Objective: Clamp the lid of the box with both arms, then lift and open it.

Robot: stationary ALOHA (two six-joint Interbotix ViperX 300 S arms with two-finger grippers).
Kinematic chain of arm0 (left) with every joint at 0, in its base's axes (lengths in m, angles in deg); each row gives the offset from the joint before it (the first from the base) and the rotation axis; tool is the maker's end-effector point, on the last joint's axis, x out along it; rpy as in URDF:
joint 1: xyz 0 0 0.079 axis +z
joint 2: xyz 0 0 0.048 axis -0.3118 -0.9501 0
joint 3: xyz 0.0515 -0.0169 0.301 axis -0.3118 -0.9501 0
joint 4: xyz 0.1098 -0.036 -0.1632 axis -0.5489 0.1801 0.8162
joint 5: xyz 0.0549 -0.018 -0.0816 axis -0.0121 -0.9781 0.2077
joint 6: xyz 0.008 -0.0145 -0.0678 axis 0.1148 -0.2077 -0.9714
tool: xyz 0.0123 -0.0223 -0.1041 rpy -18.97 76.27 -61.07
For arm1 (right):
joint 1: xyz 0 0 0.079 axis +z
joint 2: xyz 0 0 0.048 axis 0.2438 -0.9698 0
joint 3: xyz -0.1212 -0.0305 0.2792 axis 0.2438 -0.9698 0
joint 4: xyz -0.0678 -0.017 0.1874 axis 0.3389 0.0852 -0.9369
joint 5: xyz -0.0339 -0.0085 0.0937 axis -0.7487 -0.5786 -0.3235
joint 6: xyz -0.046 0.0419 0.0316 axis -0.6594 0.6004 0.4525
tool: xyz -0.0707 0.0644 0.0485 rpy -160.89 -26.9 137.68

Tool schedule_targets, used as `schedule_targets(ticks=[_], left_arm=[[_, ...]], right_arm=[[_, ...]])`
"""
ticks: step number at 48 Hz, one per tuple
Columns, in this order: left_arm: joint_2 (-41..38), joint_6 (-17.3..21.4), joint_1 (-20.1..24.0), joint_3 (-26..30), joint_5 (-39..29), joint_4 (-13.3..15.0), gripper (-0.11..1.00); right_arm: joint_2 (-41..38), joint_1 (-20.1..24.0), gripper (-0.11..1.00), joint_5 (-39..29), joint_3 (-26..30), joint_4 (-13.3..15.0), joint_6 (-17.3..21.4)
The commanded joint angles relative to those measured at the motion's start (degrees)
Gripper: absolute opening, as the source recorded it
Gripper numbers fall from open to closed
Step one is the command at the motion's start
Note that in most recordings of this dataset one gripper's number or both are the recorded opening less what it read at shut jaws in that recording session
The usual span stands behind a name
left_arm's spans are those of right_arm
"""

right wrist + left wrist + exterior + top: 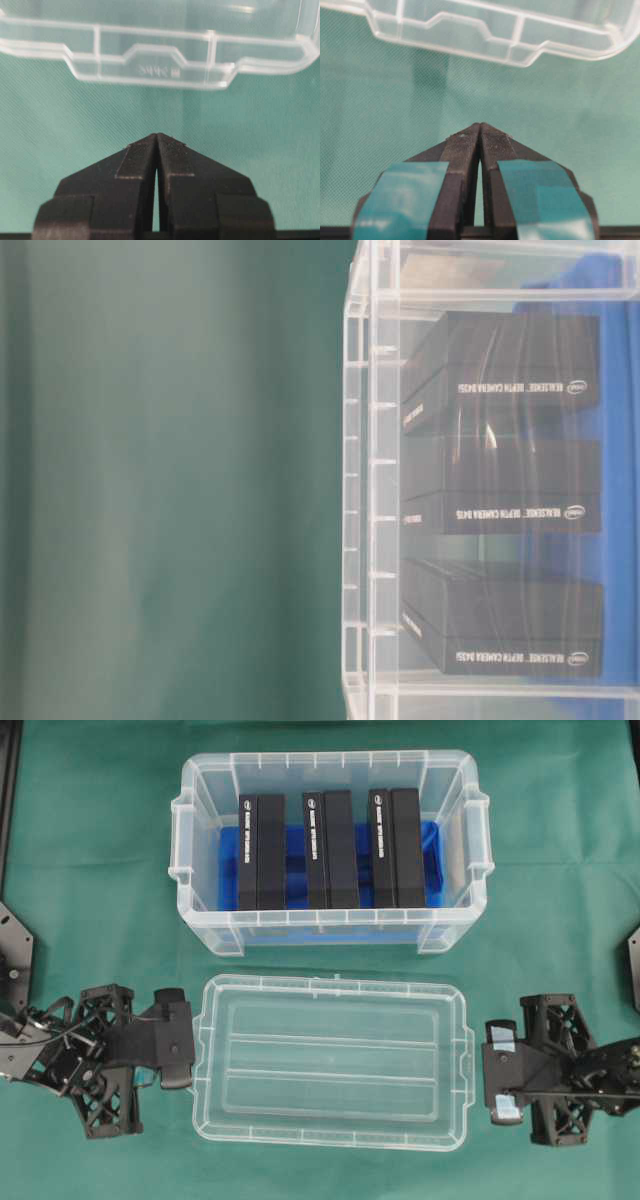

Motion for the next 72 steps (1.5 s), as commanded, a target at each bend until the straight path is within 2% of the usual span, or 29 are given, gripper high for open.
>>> schedule_targets(ticks=[1, 12, 18, 25, 31, 36, 45, 56, 62, 72], left_arm=[[1.23, 0.09, -0.62, 2.72, -1.32, -0.44, 0.01], [3.34, 1.58, -1.23, 8.53, -6.77, -0.88, 0.01], [5.71, 4.57, -1.58, 12.13, -9.05, -1.32, 0.01], [7.29, 7.56, -1.58, 16.00, -10.37, -3.60, 0.01], [8.96, 10.37, -1.93, 19.07, -10.90, -5.54, 0.01], [10.20, 13.45, -2.02, 20.92, -10.90, -5.80, 0.01], [10.55, 16.35, -1.05, 21.53, -10.90, -5.89, 0.01], [12.48, 17.58, 2.90, 22.15, -9.84, -7.12, 0.01], [14.68, 19.07, 5.27, 22.06, -6.50, -9.05, 0.01], [17.67, 24.79, 10.90, 21.36, -0.88, -9.14, 0.01]], right_arm=[[1.85, 0.26, 0.00, -1.58, 2.99, 0.44, -0.09], [4.92, 0.26, 0.00, -9.14, 9.14, 1.05, -0.79], [6.94, 0.53, 0.00, -12.48, 12.30, 2.90, -0.88], [9.32, 0.62, 0.00, -15.03, 15.29, 4.66, -0.97], [11.60, 1.05, 0.00, -15.29, 17.14, 6.68, -1.05], [12.83, 1.67, 0.00, -15.29, 18.54, 8.61, -1.05], [14.59, 1.93, 0.00, -15.21, 18.46, 12.83, -1.14], [17.58, 1.14, 0.00, -14.06, 18.46, 20.92, -0.97], [19.95, -0.70, 0.00, -13.45, 18.11, 24.96, -0.97], [24.61, -6.33, 0.00, -11.34, 16.96, 30.85, -1.05]])
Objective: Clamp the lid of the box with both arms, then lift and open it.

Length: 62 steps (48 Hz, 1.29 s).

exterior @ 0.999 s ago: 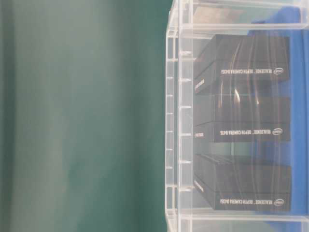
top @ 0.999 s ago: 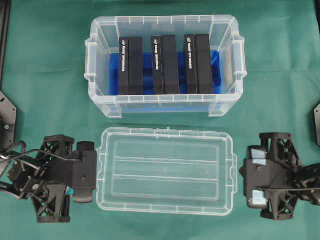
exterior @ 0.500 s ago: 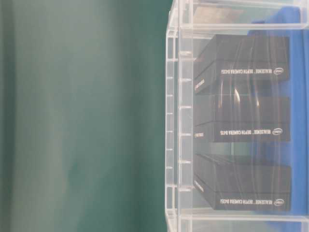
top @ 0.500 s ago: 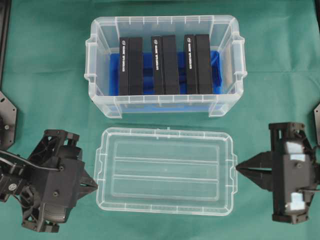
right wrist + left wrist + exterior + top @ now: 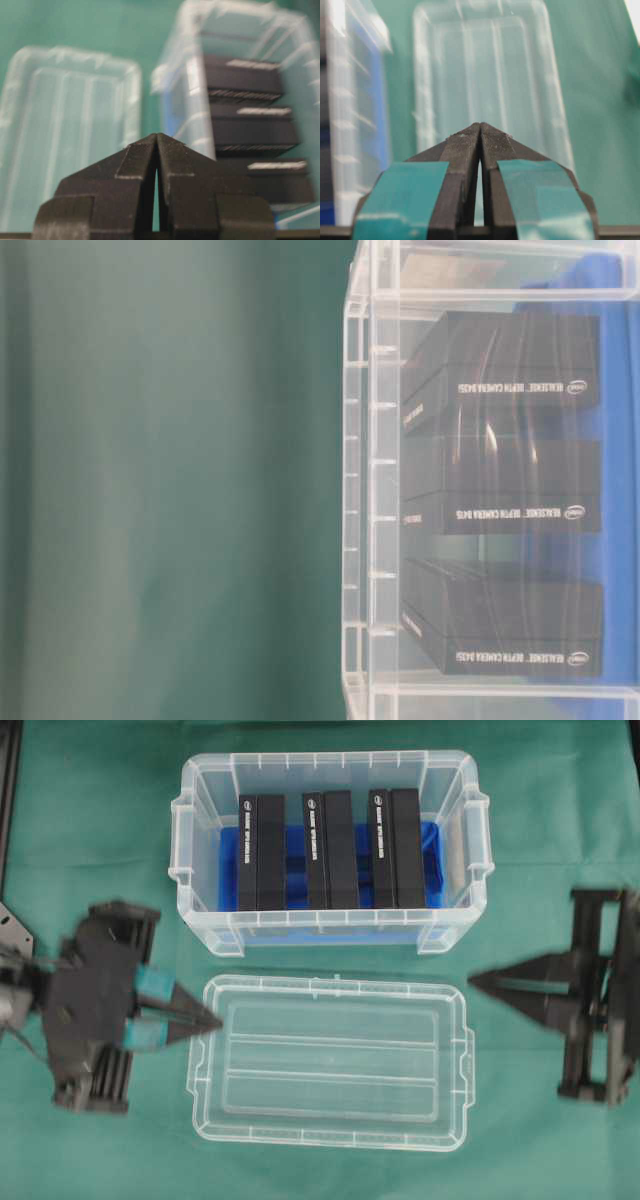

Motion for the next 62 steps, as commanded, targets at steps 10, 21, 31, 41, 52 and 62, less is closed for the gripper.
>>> schedule_targets(ticks=[10, 21, 31, 41, 52, 62], left_arm=[[5.27, 4.75, 8.53, -0.97, 8.00, -0.35, 0.01], [11.51, 6.59, 15.12, -4.39, 11.69, -0.35, 0.01], [17.23, 7.21, 19.16, -8.09, 14.15, -0.35, 0.01], [21.80, 7.29, 22.68, -13.36, 17.67, -0.26, 0.01], [26.19, 7.21, 25.84, -19.51, 22.24, -0.18, 0.01], [27.95, 7.03, 27.42, -23.55, 24.87, -0.09, 0.01]], right_arm=[[6.15, -7.91, 0.00, 2.90, -0.79, 4.92, 0.00], [9.84, -14.06, 0.00, 4.66, -2.90, 7.73, -0.09], [13.71, -18.54, 0.00, 8.26, -6.68, 10.28, -0.09], [16.79, -24.79, 0.00, 14.50, -11.25, 10.55, -0.09], [17.31, -32.61, 0.00, 23.47, -16.26, 10.20, 0.44], [16.79, -39.02, 0.00, 32.52, -20.21, 9.40, 1.05]])
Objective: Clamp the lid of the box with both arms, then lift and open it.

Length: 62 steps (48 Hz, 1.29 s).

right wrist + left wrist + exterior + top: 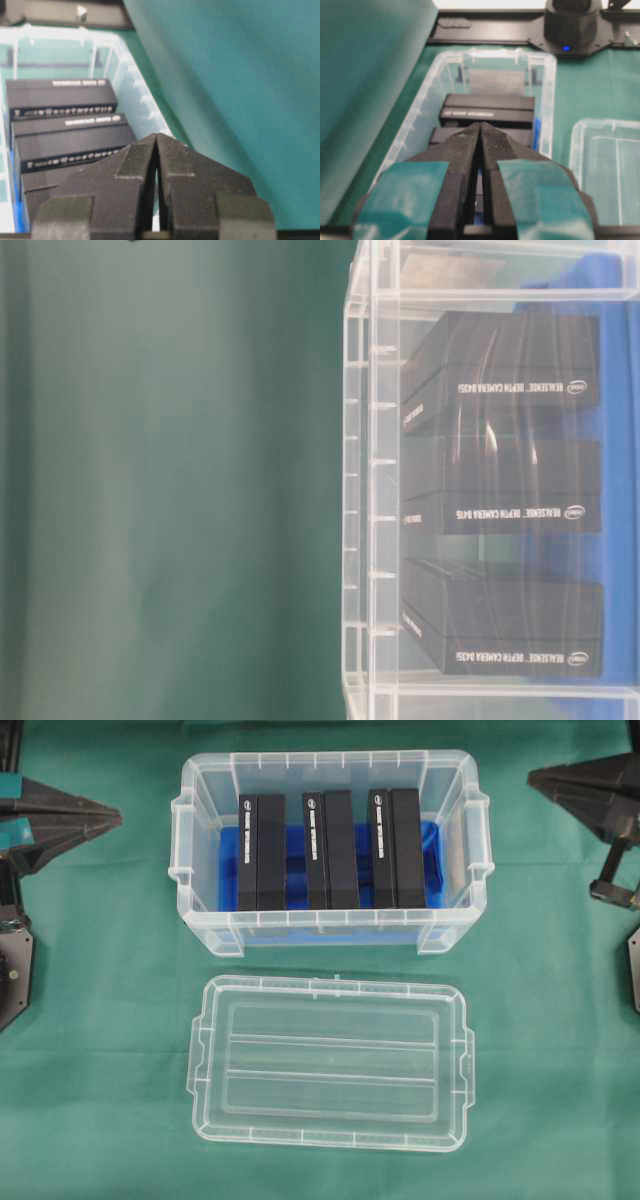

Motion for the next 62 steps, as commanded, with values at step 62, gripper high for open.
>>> schedule_targets(ticks=[62], left_arm=[[0.53, -3.34, 2.72, -14.85, 21.45, 0.97, 0.01]], right_arm=[[-6.24, -8.26, 0.00, 20.57, -5.71, -5.27, 2.37]])
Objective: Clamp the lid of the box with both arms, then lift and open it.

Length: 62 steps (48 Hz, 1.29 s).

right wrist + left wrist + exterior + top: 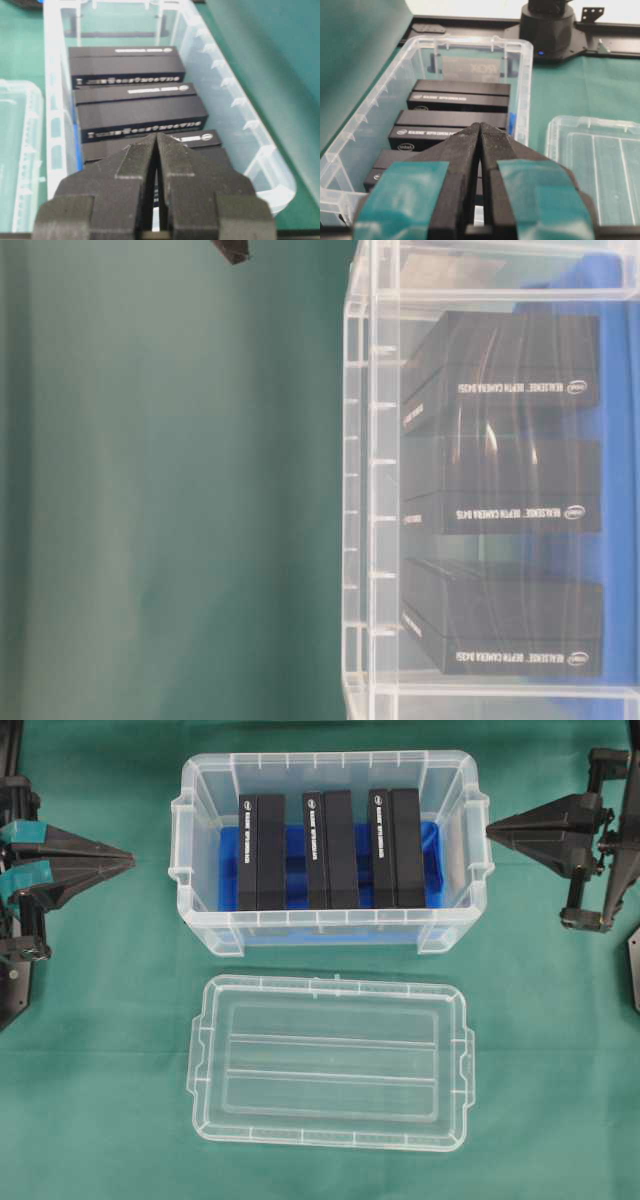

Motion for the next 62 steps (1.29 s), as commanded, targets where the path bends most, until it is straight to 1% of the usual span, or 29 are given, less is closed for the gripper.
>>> schedule_targets(ticks=[1, 9, 16, 23, 31, 62], left_arm=[[-0.70, 0.00, 0.18, 0.26, 1.32, 0.09, 0.01], [-1.05, 0.00, 0.18, -1.67, 4.75, 0.09, 0.01], [-1.14, 0.00, 0.18, -3.43, 7.29, 0.79, 0.01], [-1.32, 0.00, 0.18, -4.22, 7.65, 1.14, 0.01], [-1.67, 0.00, 0.18, -4.22, 7.91, 1.14, 0.01], [-1.85, 0.00, 0.18, -4.83, 8.26, 1.05, 0.01]], right_arm=[[-0.62, -0.70, 0.00, 1.14, 0.35, -1.14, 0.09], [-2.29, -1.67, 0.00, 3.69, -0.44, -1.85, 0.09], [-2.55, -2.90, 0.00, 6.42, -0.97, -1.93, 0.09], [-2.55, -3.78, 0.00, 7.73, -1.05, -2.02, 0.09], [-2.55, -3.78, 0.00, 8.53, -1.14, -2.02, 0.09], [-2.55, -3.78, 0.00, 8.53, -1.49, -2.02, 0.00]])
